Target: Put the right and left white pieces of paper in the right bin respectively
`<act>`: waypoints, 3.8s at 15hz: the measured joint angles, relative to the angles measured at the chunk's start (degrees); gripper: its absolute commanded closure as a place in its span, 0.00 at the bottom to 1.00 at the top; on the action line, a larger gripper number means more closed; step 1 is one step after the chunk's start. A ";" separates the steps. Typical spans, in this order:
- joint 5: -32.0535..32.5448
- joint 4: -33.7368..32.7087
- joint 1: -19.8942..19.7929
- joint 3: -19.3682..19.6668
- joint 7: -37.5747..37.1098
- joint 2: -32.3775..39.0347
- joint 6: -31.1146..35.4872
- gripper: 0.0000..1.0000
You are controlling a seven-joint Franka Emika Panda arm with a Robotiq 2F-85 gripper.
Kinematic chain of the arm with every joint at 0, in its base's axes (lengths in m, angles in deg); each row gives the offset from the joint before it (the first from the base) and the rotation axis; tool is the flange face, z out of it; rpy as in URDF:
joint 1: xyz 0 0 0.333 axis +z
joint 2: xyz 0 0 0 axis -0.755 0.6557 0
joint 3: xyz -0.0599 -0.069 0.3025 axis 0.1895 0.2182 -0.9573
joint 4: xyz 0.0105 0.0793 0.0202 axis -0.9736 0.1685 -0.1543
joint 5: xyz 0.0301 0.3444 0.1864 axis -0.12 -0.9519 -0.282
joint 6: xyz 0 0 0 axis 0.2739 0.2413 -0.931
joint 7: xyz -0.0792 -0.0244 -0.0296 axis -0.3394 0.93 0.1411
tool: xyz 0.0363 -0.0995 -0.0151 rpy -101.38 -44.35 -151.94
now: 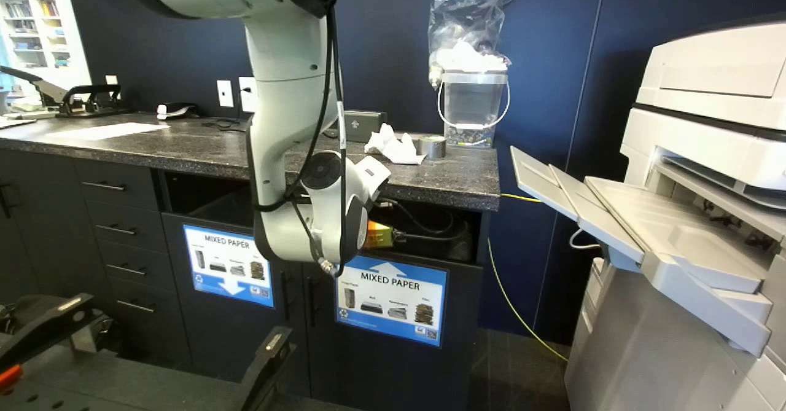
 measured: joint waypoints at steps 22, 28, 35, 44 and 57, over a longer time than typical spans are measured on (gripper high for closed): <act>10.68 16.89 0.10 -8.68 17.98 -47.24 -84.88 0.00; 7.57 11.74 -0.62 -8.68 15.90 -47.17 -76.30 0.00; 7.29 6.17 -0.62 -6.43 11.67 -37.90 -52.30 0.00; 10.17 -6.06 4.12 1.82 10.55 -25.28 -40.69 0.00; 17.78 -17.99 6.82 7.40 11.47 -18.05 -57.27 0.00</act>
